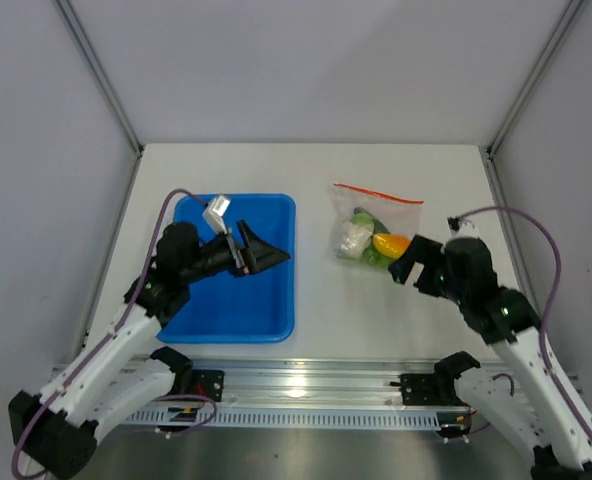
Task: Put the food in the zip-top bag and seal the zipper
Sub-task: Reset both arms
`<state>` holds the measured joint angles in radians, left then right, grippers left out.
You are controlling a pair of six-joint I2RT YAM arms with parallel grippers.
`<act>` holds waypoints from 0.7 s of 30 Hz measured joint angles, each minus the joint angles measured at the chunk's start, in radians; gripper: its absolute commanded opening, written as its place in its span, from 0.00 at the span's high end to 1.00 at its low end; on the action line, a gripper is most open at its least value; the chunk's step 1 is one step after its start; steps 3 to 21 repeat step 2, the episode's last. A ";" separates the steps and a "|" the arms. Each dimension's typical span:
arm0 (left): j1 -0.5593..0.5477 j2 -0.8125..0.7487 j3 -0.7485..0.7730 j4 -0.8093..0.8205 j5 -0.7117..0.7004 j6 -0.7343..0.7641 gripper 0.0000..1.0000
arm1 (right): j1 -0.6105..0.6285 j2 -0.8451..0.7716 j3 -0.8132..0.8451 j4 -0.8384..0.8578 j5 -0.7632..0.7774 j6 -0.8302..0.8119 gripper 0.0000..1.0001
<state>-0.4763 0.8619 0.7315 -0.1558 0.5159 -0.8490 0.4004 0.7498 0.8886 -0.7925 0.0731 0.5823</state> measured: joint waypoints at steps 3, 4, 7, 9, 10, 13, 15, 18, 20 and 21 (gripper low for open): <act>0.000 -0.142 -0.094 0.073 -0.011 -0.011 0.01 | 0.051 -0.178 -0.089 -0.014 0.016 0.041 0.01; 0.000 -0.142 -0.094 0.073 -0.011 -0.011 0.01 | 0.051 -0.178 -0.089 -0.014 0.016 0.041 0.01; 0.000 -0.142 -0.094 0.073 -0.011 -0.011 0.01 | 0.051 -0.178 -0.089 -0.014 0.016 0.041 0.01; 0.000 -0.142 -0.094 0.073 -0.011 -0.011 0.01 | 0.051 -0.178 -0.089 -0.014 0.016 0.041 0.01; 0.000 -0.142 -0.094 0.073 -0.011 -0.011 0.01 | 0.051 -0.178 -0.089 -0.014 0.016 0.041 0.01; 0.000 -0.142 -0.094 0.073 -0.011 -0.011 0.01 | 0.051 -0.178 -0.089 -0.014 0.016 0.041 0.01; 0.000 -0.142 -0.094 0.073 -0.011 -0.011 0.01 | 0.051 -0.178 -0.089 -0.014 0.016 0.041 0.01; 0.000 -0.142 -0.094 0.073 -0.011 -0.011 0.01 | 0.051 -0.178 -0.089 -0.014 0.016 0.041 0.01; 0.000 -0.142 -0.094 0.073 -0.011 -0.011 0.01 | 0.051 -0.178 -0.089 -0.014 0.016 0.041 0.01; 0.000 -0.142 -0.094 0.073 -0.011 -0.011 0.01 | 0.051 -0.178 -0.089 -0.014 0.016 0.041 0.01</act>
